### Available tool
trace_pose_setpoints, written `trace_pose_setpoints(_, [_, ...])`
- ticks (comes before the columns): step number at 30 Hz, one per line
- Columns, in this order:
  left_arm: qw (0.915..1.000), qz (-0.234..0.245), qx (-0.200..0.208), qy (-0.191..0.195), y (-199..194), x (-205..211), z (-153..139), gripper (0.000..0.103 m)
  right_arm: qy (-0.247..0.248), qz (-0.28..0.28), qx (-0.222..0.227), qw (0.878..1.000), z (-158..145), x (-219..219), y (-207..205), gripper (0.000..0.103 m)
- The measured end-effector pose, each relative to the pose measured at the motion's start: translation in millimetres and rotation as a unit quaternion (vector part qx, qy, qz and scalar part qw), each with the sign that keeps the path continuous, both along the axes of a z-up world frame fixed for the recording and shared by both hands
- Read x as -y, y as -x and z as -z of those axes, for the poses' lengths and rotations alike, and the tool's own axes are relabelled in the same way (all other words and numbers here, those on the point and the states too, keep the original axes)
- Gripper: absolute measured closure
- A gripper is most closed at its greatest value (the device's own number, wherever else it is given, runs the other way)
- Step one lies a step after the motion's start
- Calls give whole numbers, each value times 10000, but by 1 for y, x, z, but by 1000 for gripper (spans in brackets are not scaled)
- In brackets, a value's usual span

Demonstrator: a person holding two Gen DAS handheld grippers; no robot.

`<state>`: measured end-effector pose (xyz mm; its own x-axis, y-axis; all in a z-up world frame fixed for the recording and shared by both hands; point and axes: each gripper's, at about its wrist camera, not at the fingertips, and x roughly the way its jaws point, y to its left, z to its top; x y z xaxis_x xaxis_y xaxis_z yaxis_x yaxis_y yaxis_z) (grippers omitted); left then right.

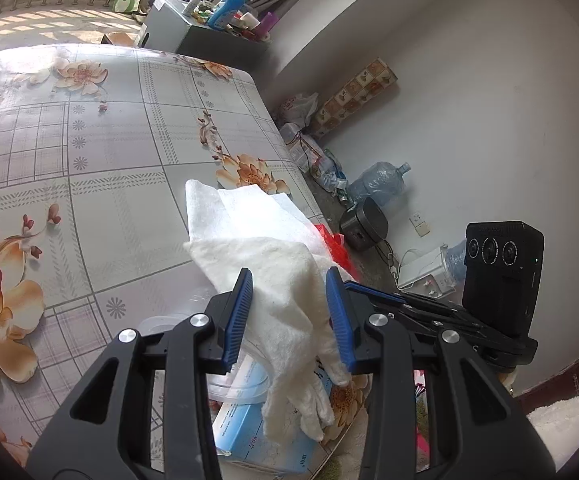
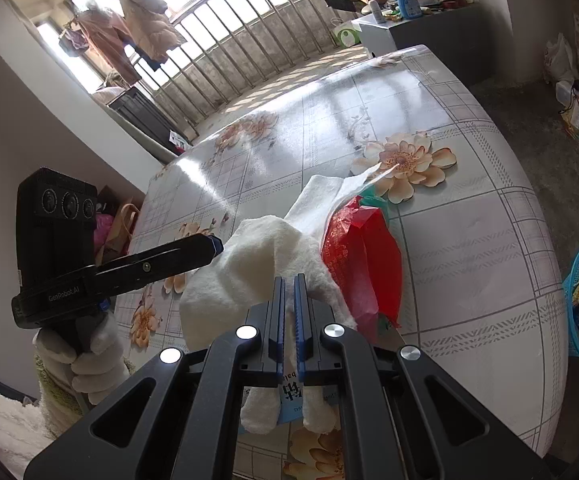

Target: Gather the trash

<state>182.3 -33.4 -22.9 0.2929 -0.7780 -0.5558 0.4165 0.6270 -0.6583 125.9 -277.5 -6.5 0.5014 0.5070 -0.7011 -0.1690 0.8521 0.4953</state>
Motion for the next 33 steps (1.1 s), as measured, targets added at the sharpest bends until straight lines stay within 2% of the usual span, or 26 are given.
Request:
trace_pose_setpoints(4, [9996,144,59,237,9,-2,-2,68,-255,-31,127,9996,-12,5,-6,97])
trace_pose_setpoints(5, [9995,171,87,240,12,-1,-3,68,-352,-59,107,9993,-13,6,-10,93])
trace_pose_setpoints(7, [9993,222,127,263,15,0,-4,68,-462,-176,60,9988,-15,6,-18,77])
trace_pose_setpoints(8, [9992,241,134,278,17,0,-3,68,-465,-282,55,9985,-16,3,-23,65])
trace_pose_setpoints(9, [9992,239,130,280,18,-1,-3,68,-435,-429,57,9981,-17,0,-27,60])
trace_pose_setpoints(13, [9992,153,124,334,19,-9,-2,68,-77,-873,-57,9961,-15,-10,-49,59])
trace_pose_setpoints(17, [9990,15,231,393,22,-26,-6,68,227,-1445,-281,9888,-13,-23,-70,59])
trace_pose_setpoints(22, [9987,-278,220,377,20,-46,-4,68,831,-2027,-543,9742,-3,-43,-83,59])
trace_pose_setpoints(23, [9985,-328,202,379,19,-49,-3,68,914,-2070,-544,9725,-1,-45,-82,63])
trace_pose_setpoints(24, [9984,-375,184,389,18,-52,-2,68,946,-2131,-516,9711,-2,-46,-80,73])
trace_pose_setpoints(27, [9980,-464,134,420,15,-56,0,68,947,-2236,-351,9694,-10,-47,-70,89])
trace_pose_setpoints(30, [9979,-486,120,403,12,-55,1,68,900,-2258,-149,9699,-18,-46,-56,96])
trace_pose_setpoints(33, [9979,-509,136,380,10,-53,0,68,767,-2067,73,9754,-31,-39,-41,97])
